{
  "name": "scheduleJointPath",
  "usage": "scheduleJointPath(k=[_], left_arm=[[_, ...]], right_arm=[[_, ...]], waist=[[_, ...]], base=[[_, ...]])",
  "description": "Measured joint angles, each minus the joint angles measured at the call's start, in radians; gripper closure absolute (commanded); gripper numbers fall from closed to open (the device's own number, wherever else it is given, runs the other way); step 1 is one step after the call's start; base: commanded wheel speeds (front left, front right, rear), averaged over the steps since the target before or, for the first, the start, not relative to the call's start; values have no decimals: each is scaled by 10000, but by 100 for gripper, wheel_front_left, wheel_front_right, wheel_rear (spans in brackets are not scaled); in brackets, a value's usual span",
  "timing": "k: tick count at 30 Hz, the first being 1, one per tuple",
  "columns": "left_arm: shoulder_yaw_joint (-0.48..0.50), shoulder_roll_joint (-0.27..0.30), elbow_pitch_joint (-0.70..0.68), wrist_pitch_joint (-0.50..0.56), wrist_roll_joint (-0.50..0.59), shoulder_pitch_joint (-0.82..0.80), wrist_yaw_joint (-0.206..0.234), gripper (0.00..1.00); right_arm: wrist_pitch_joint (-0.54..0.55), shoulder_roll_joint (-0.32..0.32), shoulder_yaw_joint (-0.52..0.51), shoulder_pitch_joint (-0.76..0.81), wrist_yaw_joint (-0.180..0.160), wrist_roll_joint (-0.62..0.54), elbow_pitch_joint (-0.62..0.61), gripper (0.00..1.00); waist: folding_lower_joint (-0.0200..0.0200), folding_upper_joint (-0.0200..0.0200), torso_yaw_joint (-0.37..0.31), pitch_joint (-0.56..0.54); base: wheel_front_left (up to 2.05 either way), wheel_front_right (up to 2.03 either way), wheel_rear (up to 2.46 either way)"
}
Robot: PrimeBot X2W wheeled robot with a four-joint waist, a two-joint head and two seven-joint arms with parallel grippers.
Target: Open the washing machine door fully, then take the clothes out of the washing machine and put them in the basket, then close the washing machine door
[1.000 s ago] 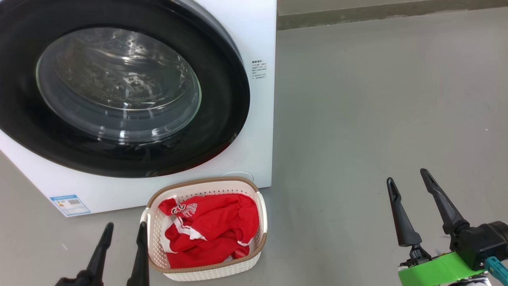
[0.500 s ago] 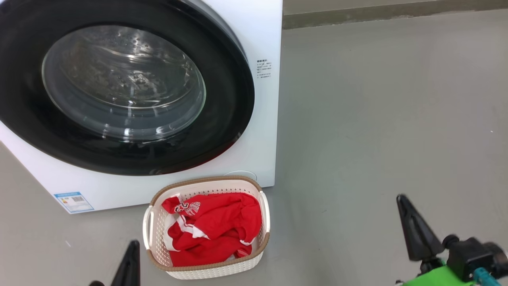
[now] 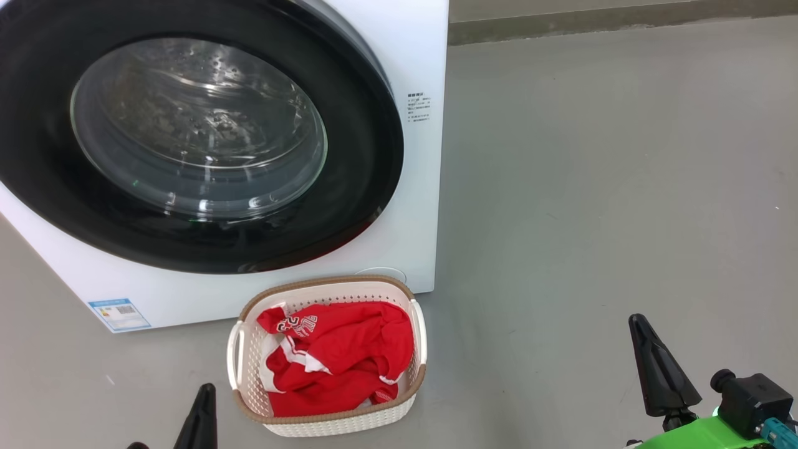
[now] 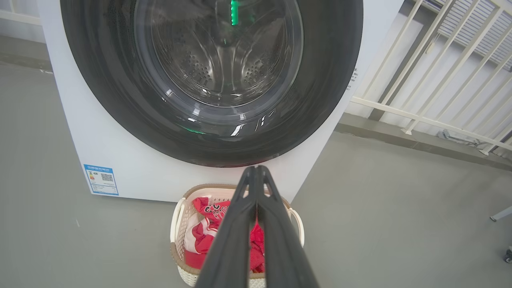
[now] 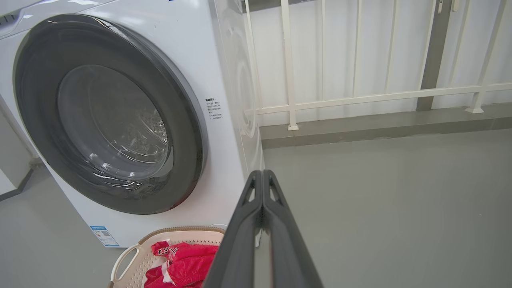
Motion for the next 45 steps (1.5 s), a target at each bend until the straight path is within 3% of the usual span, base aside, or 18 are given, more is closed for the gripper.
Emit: scheduleJointPath(k=[45], left_arm=[[215, 4, 318, 1246, -4876, -527, -113, 100]], right_arm=[[1181, -142, -159, -513, -2, 5352, 723, 100]], waist=[[-1, 1, 239, 37]], base=[[0, 0, 0]])
